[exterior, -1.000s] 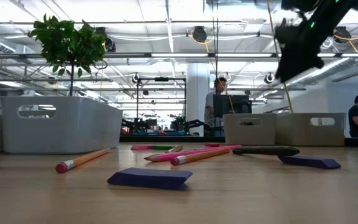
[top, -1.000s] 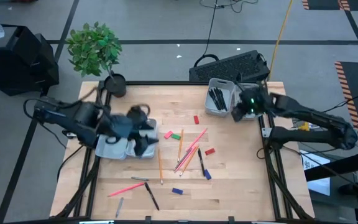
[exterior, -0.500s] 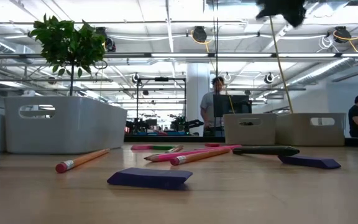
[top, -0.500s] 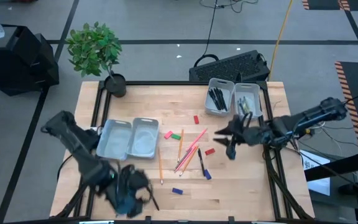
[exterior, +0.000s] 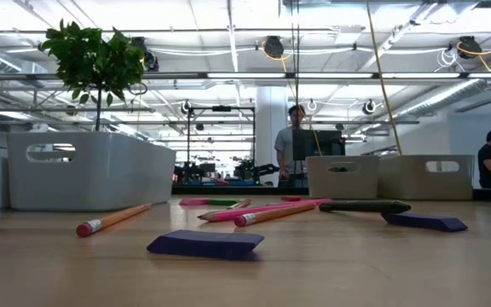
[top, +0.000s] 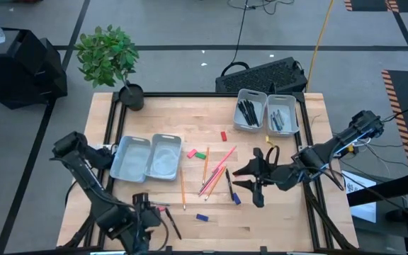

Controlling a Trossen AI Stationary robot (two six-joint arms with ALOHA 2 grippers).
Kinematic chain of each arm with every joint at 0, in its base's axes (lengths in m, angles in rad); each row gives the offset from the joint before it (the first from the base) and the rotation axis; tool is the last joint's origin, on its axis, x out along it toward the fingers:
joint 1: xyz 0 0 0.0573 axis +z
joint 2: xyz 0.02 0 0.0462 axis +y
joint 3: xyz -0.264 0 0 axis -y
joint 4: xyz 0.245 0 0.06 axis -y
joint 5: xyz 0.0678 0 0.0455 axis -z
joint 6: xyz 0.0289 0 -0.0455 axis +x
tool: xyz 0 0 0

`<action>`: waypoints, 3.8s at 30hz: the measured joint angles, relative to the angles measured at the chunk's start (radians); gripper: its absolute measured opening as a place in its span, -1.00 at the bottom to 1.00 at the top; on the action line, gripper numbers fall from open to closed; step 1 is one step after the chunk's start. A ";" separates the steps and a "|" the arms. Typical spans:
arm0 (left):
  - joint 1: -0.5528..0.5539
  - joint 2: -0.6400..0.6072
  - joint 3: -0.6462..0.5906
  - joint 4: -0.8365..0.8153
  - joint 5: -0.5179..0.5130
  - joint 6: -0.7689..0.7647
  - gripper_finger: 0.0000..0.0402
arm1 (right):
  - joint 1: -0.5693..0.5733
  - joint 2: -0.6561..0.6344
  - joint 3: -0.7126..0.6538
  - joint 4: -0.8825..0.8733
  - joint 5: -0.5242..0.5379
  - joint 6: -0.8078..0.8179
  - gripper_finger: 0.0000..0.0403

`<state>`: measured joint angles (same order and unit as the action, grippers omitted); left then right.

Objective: Sort crayons/erasers/pens/pencils in bins
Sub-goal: Adjust the bottom right gray bin

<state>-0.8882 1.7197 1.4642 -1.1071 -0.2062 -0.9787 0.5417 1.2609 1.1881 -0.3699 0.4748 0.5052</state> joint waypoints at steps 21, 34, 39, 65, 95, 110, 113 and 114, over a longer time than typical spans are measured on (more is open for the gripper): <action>0.256 -0.116 -0.563 0.388 0.171 0.408 -0.33 | -0.065 -0.009 0.000 0.069 -0.004 -0.081 -0.34; 0.229 -0.120 -0.631 0.484 0.167 0.488 -0.34 | -0.128 -0.009 0.000 0.121 0.000 -0.036 -0.34; 0.204 -0.116 -0.647 0.490 0.207 0.472 -0.34 | -0.138 -0.009 0.000 0.127 0.000 -0.046 -0.34; 0.233 -0.115 -0.313 0.131 0.178 0.569 -0.44 | -0.142 -0.009 0.000 0.126 -0.007 -0.084 -0.34; 0.438 -0.182 -0.512 0.271 0.007 1.207 -0.94 | -0.141 -0.010 -0.001 0.126 -0.012 -0.081 -0.34; 0.477 -0.183 -0.333 0.112 0.076 0.804 -0.98 | -0.152 -0.010 -0.001 0.126 -0.008 -0.083 -0.34; 0.484 -0.183 -0.349 0.099 0.125 0.705 -0.97 | -0.157 -0.010 -0.001 0.126 -0.008 -0.084 -0.34; 0.484 -0.183 -0.361 0.103 0.132 0.680 -0.97 | -0.159 -0.010 -0.001 0.126 -0.008 -0.087 -0.34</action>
<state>-0.4042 1.5368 1.1027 -1.0043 -0.0743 -0.2985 0.3829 1.2510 1.1873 -0.2436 0.4671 0.4184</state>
